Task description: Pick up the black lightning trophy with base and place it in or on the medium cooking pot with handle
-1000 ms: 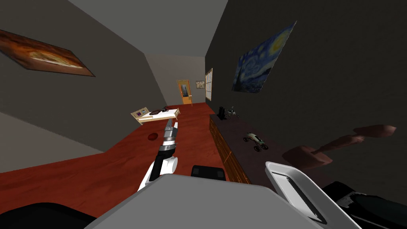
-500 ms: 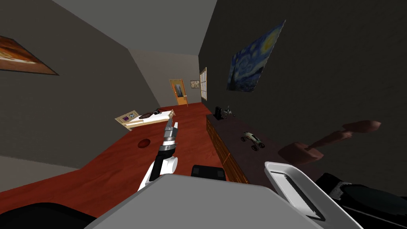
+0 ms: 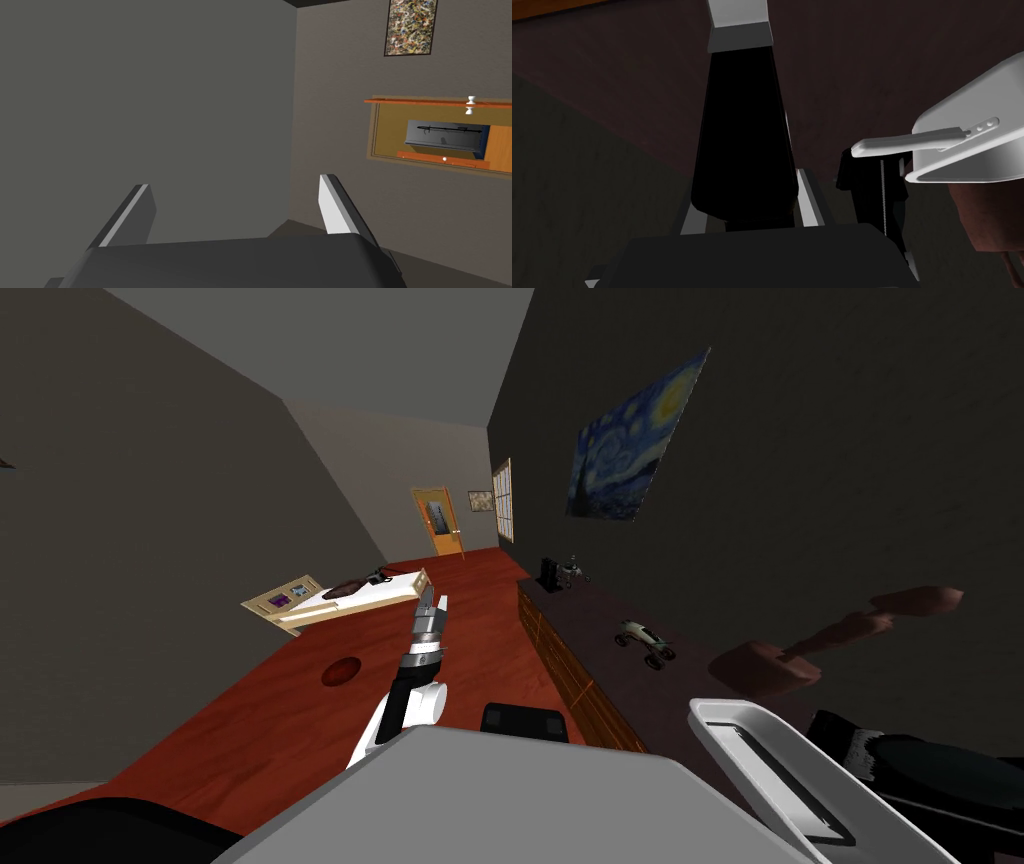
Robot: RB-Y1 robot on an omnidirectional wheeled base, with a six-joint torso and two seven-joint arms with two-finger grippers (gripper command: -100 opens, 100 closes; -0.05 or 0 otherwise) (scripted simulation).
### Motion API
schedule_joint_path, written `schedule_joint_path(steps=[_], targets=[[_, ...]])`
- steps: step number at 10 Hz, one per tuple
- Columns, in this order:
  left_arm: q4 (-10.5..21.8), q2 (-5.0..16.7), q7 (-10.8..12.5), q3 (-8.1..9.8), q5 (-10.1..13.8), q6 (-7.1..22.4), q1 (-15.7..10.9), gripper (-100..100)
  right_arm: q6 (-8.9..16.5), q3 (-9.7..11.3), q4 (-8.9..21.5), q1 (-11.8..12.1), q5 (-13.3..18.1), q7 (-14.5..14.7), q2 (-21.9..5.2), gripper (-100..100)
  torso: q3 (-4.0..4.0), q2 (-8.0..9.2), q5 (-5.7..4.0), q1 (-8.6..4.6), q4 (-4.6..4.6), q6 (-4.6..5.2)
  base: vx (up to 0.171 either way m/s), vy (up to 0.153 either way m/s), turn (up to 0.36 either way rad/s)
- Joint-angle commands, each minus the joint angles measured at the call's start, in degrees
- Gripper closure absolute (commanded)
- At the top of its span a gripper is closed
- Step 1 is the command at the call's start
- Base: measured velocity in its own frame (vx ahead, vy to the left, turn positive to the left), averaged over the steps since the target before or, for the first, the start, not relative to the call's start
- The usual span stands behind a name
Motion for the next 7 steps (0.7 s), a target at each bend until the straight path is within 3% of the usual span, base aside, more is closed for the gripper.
schedule_joint_path(steps=[1, 4, 5, 7], targets=[[0.00, 0.00, 0.00, 0.00, 0.00, 0.00, 0.00, 0, -0.12, 1.02, -0.67, 1.66, -1.27, -0.81, -0.17, 100, 0.00, 0.00, 0.00, 0.00, 0.00, 0.00, 0.183, 0.131, -0.173], [0.00, 0.01, 0.00, 0.01, 0.00, 0.00, 0.00, 0, -0.29, 2.08, -1.77, 3.81, -2.86, -1.66, -0.52, 100, -0.16, -0.21, 0.06, -0.28, -0.10, -0.02, 0.154, 0.086, -0.128], [0.00, 0.01, 0.00, 0.01, 0.00, 0.00, -0.01, 0, -0.51, 2.99, -2.86, 5.98, -4.40, -2.58, -1.06, 100, -0.08, -0.08, 0.08, -0.35, -0.06, -0.13, 0.157, 0.111, -0.133], [0.00, 0.01, 0.00, 0.01, 0.00, 0.00, 0.01, 0, -0.75, 3.70, -3.90, 8.08, -5.83, -3.52, -1.75, 100, -0.21, -0.34, 0.13, -0.12, -0.10, 0.02, 0.217, 0.098, -0.189]])
